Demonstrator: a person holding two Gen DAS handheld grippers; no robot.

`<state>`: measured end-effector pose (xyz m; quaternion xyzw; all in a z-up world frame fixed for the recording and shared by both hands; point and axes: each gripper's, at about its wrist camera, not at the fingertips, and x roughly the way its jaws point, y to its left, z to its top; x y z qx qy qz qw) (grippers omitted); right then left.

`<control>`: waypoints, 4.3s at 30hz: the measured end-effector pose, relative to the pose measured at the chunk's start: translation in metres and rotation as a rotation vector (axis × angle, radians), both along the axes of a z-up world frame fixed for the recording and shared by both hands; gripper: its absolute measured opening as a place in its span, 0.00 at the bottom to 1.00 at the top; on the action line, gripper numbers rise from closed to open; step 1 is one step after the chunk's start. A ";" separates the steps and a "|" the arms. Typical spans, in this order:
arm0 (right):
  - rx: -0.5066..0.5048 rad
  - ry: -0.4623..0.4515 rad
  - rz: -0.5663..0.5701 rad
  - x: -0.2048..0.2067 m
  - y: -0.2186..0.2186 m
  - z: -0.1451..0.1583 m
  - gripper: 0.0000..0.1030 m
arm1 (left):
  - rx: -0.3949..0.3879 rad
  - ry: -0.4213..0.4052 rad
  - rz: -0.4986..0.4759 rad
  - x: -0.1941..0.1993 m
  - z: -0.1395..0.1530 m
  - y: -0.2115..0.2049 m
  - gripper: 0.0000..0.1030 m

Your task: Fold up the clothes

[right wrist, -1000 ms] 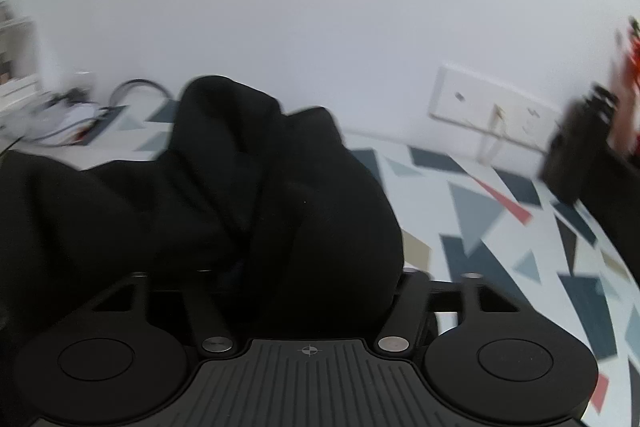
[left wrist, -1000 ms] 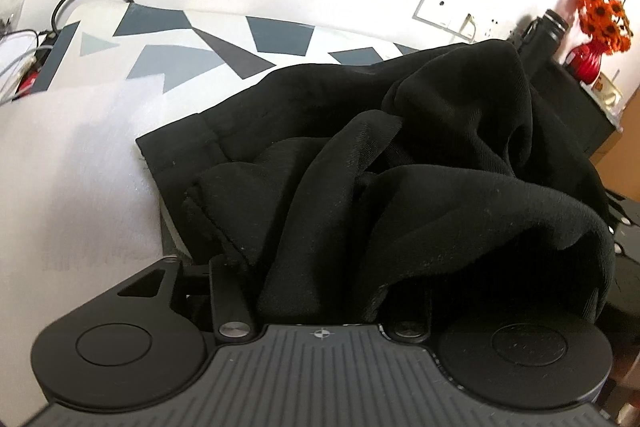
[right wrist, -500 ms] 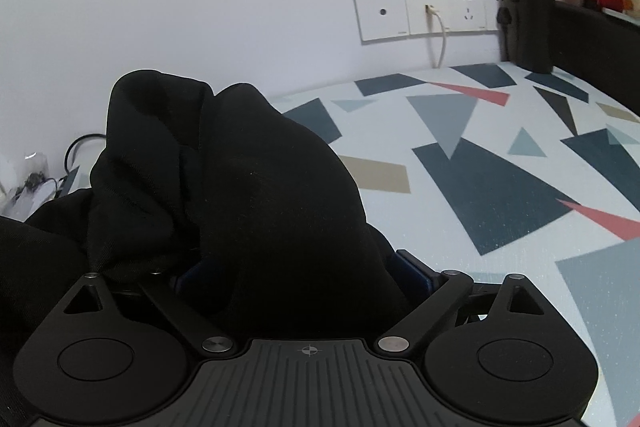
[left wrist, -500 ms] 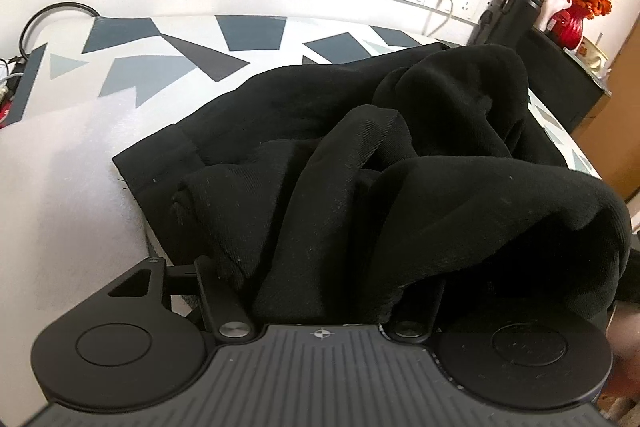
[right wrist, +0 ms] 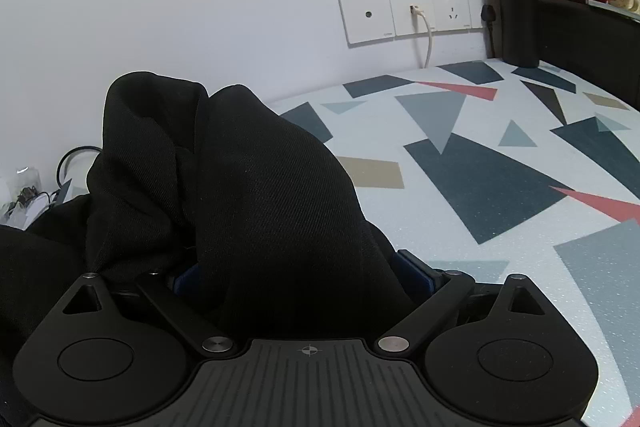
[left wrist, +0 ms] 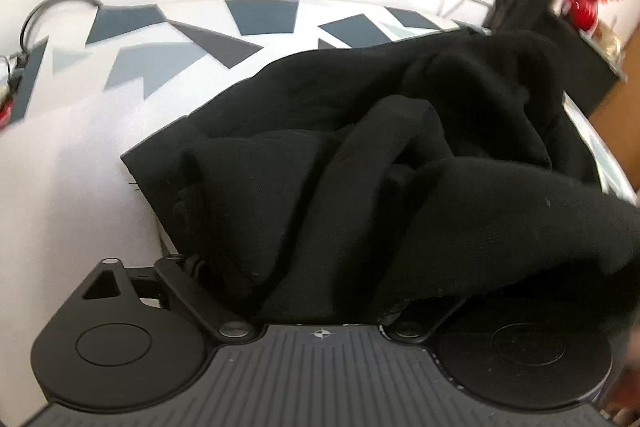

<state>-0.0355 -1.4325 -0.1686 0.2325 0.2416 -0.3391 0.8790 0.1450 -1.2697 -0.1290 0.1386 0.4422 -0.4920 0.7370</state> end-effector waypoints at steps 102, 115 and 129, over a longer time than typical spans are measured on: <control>0.074 -0.124 0.028 -0.019 -0.006 -0.014 0.99 | -0.118 -0.093 -0.074 -0.001 -0.011 0.007 1.00; 0.070 -0.130 0.022 -0.021 -0.004 -0.014 0.99 | -0.069 -0.092 -0.063 -0.005 -0.007 0.003 1.00; 0.059 -0.126 0.008 -0.022 -0.001 -0.013 0.99 | -0.086 -0.099 -0.073 -0.006 -0.008 0.007 1.00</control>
